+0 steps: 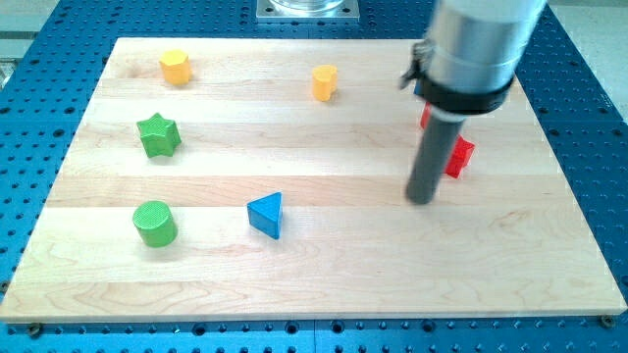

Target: Move the arm to the right of the green circle

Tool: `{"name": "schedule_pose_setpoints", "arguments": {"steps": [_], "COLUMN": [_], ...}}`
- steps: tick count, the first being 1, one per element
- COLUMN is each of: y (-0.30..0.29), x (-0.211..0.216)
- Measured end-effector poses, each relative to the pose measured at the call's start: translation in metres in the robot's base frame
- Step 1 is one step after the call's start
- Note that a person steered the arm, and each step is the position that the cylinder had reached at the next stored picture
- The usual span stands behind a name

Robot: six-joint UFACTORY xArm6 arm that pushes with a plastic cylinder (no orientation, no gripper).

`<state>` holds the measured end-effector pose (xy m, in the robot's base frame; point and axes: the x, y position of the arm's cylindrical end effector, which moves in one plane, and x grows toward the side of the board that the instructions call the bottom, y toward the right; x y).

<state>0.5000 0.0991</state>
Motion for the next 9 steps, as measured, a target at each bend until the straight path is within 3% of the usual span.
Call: {"name": "schedule_pose_setpoints", "arguments": {"steps": [1,2,3,8,9], "y": [-0.048,-0.17,-0.185,-0.191,-0.219], "x": [0.069,0.09,0.065,0.042,0.038]}}
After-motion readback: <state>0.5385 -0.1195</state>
